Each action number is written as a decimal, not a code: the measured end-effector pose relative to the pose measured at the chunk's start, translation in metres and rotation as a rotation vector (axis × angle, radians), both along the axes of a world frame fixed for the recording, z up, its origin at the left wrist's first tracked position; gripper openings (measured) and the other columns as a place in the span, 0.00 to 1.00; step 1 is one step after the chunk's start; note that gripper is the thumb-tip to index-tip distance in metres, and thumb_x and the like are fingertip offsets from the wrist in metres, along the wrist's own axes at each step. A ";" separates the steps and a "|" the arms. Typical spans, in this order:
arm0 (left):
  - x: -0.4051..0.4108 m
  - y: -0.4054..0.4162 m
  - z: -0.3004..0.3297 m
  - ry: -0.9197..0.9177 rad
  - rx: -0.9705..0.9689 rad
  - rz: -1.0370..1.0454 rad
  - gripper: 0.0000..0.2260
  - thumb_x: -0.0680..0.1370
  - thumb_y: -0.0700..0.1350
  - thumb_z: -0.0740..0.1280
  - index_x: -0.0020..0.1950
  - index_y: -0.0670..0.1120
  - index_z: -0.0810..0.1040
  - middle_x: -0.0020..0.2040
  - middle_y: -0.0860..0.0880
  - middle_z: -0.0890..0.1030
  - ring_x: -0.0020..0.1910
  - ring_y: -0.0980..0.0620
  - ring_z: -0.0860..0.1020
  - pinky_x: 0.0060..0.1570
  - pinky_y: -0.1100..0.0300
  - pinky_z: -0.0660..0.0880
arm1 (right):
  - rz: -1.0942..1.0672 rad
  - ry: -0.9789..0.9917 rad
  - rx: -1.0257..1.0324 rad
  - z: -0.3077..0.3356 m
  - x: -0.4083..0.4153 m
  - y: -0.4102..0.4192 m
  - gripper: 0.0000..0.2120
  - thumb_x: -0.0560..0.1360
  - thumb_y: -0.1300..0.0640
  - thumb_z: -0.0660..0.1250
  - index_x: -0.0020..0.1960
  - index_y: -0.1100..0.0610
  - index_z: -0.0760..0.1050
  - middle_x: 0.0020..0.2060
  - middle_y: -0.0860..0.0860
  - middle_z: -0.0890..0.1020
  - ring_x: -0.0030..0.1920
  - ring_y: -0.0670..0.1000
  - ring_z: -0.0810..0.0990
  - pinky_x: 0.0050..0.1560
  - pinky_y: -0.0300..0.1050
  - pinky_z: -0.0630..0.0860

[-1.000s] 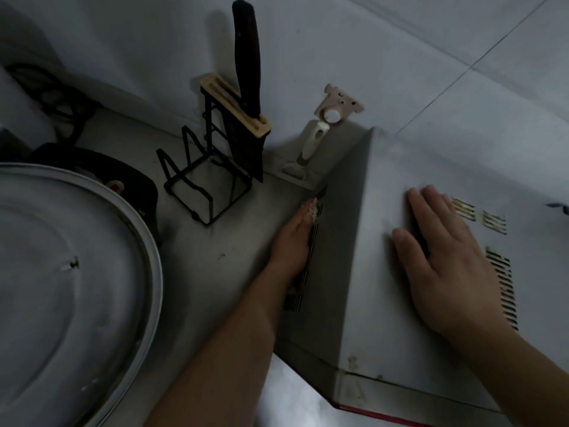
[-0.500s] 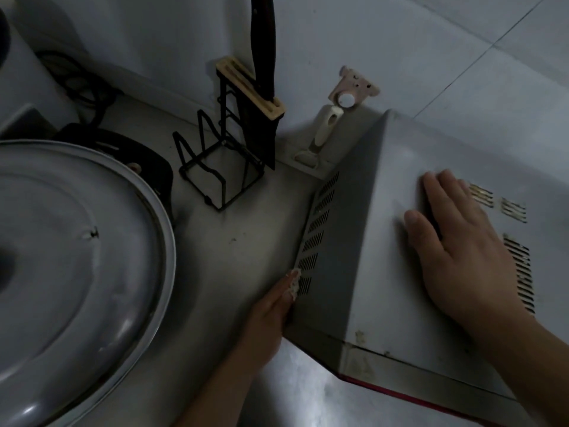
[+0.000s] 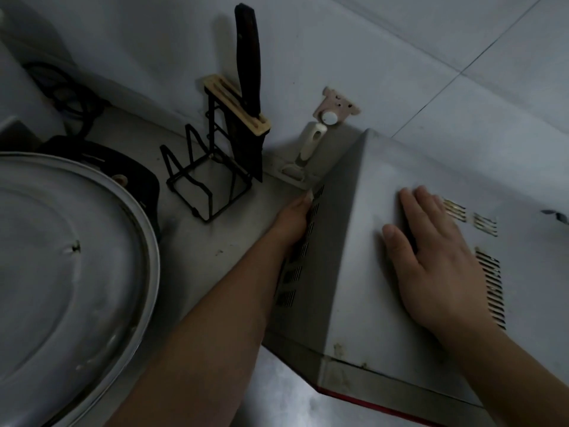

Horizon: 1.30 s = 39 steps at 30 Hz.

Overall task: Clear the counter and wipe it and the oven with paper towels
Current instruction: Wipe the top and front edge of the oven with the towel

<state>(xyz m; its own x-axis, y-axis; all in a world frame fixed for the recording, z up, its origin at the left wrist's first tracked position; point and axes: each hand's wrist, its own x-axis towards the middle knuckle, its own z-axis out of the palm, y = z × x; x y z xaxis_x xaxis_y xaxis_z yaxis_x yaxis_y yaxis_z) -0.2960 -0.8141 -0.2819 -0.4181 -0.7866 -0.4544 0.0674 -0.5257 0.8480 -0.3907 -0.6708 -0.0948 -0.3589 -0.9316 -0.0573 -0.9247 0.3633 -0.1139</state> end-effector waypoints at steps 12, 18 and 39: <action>0.096 0.159 0.022 0.140 -0.013 0.007 0.16 0.84 0.38 0.57 0.69 0.52 0.73 0.65 0.64 0.78 0.68 0.67 0.72 0.65 0.72 0.67 | 0.023 0.011 0.002 -0.003 -0.002 0.001 0.34 0.77 0.31 0.40 0.80 0.44 0.47 0.79 0.43 0.48 0.78 0.43 0.43 0.76 0.42 0.43; 0.086 0.148 0.035 0.069 -0.098 0.035 0.16 0.84 0.43 0.59 0.68 0.59 0.73 0.70 0.62 0.73 0.70 0.67 0.69 0.65 0.74 0.64 | 0.023 0.021 0.010 -0.004 -0.002 0.001 0.35 0.77 0.31 0.39 0.80 0.44 0.46 0.79 0.44 0.48 0.78 0.43 0.43 0.77 0.44 0.43; 0.092 0.148 0.054 0.115 -0.207 -0.002 0.17 0.86 0.40 0.56 0.71 0.56 0.68 0.71 0.62 0.69 0.68 0.73 0.66 0.67 0.76 0.60 | 0.029 0.018 0.005 -0.002 -0.001 0.001 0.33 0.80 0.33 0.44 0.80 0.46 0.49 0.80 0.46 0.50 0.79 0.46 0.47 0.75 0.44 0.45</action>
